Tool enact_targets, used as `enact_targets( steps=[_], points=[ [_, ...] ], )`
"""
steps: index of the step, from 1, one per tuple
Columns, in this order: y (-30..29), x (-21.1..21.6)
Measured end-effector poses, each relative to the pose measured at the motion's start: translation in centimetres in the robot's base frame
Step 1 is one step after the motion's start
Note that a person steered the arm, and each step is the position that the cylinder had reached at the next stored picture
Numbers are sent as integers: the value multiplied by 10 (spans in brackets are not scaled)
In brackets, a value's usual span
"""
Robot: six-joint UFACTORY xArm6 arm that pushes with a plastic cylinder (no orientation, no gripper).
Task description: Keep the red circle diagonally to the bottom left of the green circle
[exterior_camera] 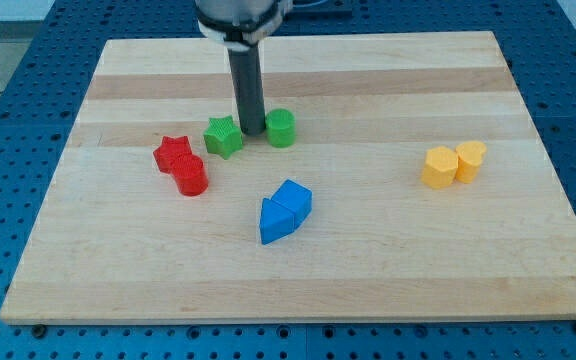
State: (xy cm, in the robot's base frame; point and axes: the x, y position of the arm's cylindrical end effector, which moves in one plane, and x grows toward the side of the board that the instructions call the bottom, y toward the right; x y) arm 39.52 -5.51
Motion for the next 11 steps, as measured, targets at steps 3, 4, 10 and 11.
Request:
enact_targets(
  steps=[3, 4, 10, 11],
  points=[
    [-15, 42],
    [-55, 74],
    [-118, 55],
    [-157, 62]
  ],
)
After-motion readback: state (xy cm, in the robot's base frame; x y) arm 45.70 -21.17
